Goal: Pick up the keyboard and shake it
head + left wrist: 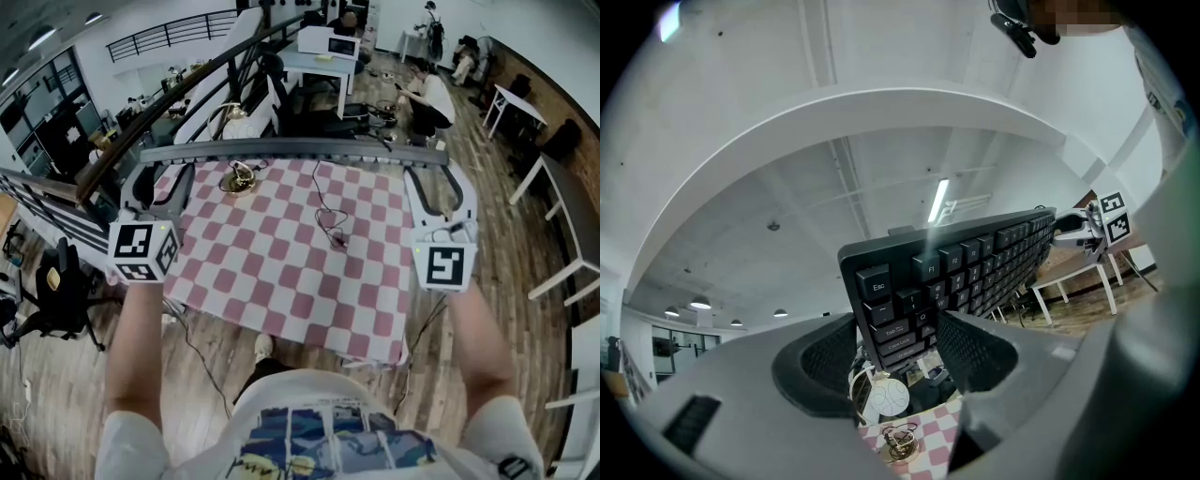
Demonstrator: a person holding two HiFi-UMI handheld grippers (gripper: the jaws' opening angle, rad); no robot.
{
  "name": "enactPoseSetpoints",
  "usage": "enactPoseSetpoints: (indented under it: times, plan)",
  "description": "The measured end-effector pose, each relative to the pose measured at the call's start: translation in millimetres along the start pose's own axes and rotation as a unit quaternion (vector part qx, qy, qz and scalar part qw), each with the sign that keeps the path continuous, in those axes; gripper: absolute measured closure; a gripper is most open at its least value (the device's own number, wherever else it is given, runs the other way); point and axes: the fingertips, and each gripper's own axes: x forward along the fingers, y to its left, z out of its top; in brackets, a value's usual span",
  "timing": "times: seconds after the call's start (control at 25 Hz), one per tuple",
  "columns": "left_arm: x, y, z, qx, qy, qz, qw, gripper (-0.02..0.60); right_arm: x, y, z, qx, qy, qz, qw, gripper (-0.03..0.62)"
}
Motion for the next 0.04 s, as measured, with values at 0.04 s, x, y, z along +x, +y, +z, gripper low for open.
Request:
enactPoseSetpoints:
  times: [0.04]
  plan:
    - [0.0, -0.1, 0.8, -0.001, -0.001, 0.000, 1.0000, 0.322, -0.1, -1.0, 0.9, 0.000, -0.001, -0.001, 1.000, 0.388]
